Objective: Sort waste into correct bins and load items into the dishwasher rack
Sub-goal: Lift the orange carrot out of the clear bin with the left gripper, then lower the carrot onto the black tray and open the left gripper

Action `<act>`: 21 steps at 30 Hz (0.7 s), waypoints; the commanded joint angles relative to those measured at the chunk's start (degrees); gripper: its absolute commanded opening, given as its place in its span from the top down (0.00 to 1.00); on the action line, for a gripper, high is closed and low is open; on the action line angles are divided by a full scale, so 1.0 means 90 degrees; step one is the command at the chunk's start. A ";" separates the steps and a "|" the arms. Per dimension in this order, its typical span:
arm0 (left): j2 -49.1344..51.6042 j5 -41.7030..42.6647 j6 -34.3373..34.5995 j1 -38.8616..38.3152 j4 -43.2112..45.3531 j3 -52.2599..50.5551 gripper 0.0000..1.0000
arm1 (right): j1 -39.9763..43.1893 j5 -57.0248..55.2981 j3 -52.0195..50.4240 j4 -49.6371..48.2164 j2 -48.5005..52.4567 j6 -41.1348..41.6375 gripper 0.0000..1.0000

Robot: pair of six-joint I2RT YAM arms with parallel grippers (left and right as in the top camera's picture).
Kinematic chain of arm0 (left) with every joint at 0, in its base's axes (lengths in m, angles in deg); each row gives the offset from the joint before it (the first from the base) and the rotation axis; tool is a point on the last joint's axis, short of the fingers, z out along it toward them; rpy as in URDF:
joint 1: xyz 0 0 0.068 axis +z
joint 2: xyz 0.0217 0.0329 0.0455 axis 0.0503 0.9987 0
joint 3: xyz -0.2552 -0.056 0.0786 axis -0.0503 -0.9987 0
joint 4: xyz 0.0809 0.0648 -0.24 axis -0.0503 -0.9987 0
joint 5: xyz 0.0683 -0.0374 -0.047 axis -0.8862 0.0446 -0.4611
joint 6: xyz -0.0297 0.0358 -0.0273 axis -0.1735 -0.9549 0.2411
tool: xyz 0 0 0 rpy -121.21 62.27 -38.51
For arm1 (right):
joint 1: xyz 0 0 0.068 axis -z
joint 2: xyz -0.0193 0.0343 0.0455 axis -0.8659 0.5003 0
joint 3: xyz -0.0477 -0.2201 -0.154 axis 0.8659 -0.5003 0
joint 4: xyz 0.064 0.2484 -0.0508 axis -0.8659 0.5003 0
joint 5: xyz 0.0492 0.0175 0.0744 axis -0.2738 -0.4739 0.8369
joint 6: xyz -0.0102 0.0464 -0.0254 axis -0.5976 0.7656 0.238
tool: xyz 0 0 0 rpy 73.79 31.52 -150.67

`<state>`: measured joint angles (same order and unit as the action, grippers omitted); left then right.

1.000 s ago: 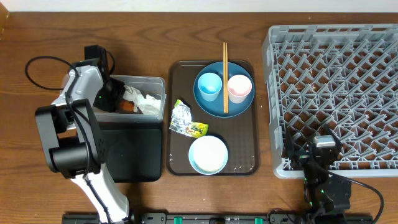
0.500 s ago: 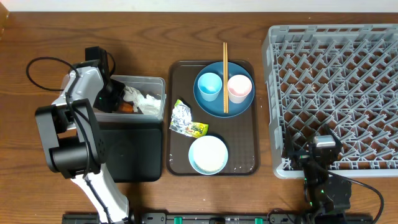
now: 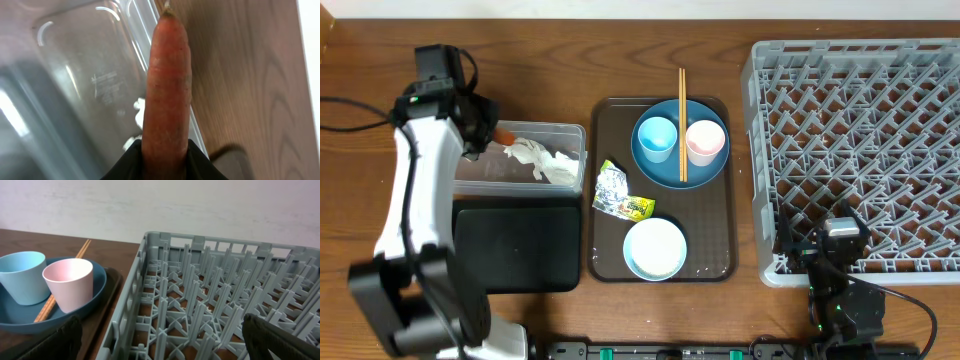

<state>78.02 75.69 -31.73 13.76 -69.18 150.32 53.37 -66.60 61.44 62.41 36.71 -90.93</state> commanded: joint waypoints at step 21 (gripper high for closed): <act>-0.1780 -0.0189 -0.0231 0.0022 -0.2314 -0.2062 0.88 | 0.0036 -0.0046 -0.0007 0.0024 -0.0010 -0.0032 0.01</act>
<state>61.71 75.29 -33.77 13.76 -91.43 136.07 53.37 -66.60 61.44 62.43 36.71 -90.91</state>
